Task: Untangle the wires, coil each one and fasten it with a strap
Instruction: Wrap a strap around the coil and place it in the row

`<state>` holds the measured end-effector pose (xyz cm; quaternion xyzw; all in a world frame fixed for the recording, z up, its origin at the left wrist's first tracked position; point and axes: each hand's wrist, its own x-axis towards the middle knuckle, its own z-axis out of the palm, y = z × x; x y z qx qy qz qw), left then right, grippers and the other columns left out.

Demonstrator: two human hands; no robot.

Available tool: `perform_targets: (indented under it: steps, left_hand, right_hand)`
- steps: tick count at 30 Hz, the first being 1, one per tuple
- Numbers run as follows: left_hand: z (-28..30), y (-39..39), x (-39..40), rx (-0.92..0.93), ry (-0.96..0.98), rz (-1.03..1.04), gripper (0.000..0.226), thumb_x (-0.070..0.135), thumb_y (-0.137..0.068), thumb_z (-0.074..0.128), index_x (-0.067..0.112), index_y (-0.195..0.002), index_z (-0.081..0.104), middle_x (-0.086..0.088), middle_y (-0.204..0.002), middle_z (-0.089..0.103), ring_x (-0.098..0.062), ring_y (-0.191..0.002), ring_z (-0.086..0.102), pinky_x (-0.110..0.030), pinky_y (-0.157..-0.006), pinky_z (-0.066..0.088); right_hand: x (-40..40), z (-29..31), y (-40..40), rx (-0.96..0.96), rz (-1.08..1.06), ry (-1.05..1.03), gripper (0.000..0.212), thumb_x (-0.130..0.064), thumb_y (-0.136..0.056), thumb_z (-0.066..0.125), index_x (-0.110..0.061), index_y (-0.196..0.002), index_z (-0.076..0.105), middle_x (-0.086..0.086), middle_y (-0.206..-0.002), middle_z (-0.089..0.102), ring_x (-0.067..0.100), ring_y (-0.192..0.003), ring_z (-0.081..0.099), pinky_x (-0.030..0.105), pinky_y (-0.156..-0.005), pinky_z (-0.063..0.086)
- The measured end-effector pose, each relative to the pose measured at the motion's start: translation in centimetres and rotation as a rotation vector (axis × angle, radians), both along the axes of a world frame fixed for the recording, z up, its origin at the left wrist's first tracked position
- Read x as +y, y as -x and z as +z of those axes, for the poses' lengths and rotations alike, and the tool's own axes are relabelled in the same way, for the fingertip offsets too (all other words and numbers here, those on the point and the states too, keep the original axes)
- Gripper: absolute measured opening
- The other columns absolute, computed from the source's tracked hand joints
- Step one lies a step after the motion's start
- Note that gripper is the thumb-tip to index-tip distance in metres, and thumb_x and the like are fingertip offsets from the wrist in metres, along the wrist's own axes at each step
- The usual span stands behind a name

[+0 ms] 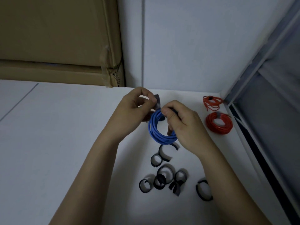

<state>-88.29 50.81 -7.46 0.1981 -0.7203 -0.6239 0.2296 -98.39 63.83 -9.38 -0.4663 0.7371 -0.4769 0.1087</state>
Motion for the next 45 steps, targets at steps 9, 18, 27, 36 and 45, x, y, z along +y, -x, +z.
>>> perform_targets:
  steps: [9, 18, 27, 36, 45]
  left_hand:
    - [0.7, -0.4, -0.2, 0.041, -0.295, -0.119, 0.02, 0.021, -0.085, 0.064, 0.01, -0.101, 0.068, -0.007, -0.101, 0.074, -0.024, -0.095, 0.07, -0.024, -0.076, 0.056]
    - [0.2, 0.3, 0.5, 0.043, -0.235, -0.034, 0.029, -0.008, -0.086, 0.059, 0.016, -0.098, 0.069, -0.002, -0.093, 0.075, -0.016, -0.084, 0.072, -0.024, -0.074, 0.058]
    - [0.2, 0.5, 0.7, 0.115, -0.31, 0.053, 0.024, -0.009, -0.086, 0.059, 0.007, -0.099, 0.07, -0.009, -0.087, 0.075, -0.024, -0.079, 0.073, -0.026, -0.073, 0.058]
    - [0.1, 0.5, 0.4, 0.116, -0.36, 0.017, 0.022, -0.007, -0.085, 0.059, 0.007, -0.097, 0.072, -0.011, -0.092, 0.075, -0.024, -0.084, 0.072, -0.031, -0.082, 0.058]
    - [-0.2, 0.6, 0.2, 0.09, -0.366, 0.04, 0.023, -0.009, -0.085, 0.059, 0.007, -0.094, 0.072, -0.008, -0.089, 0.075, -0.02, -0.079, 0.071, -0.027, -0.076, 0.059]
  right_hand:
    - [-0.2, 0.3, -0.2, -0.041, -0.155, 0.167, 0.016, -0.03, -0.097, 0.052, -0.024, -0.087, 0.063, -0.001, -0.058, 0.053, 0.022, -0.054, 0.052, 0.038, -0.056, 0.045]
    - [-0.2, 0.1, -0.3, 0.058, -0.165, 0.112, 0.025, -0.021, -0.101, 0.043, -0.027, -0.08, 0.055, -0.007, -0.064, 0.056, -0.001, -0.057, 0.05, 0.009, -0.056, 0.036]
    - [0.0, 0.0, 0.5, 0.298, -0.222, 0.014, 0.031, -0.025, -0.1, 0.045, -0.016, -0.12, 0.066, -0.007, -0.117, 0.038, 0.011, -0.111, 0.032, 0.005, -0.091, 0.024]
    - [0.0, 0.0, 0.7, 0.316, -0.236, 0.328, 0.014, -0.012, -0.088, 0.063, -0.008, -0.099, 0.071, -0.005, -0.092, 0.067, 0.01, -0.084, 0.062, 0.024, -0.077, 0.053]
    - [1.1, 0.6, 1.8, 0.416, -0.056, 0.136, 0.023, -0.017, -0.085, 0.07, -0.013, -0.108, 0.073, 0.0, -0.106, 0.07, 0.015, -0.1, 0.065, 0.034, -0.088, 0.054]
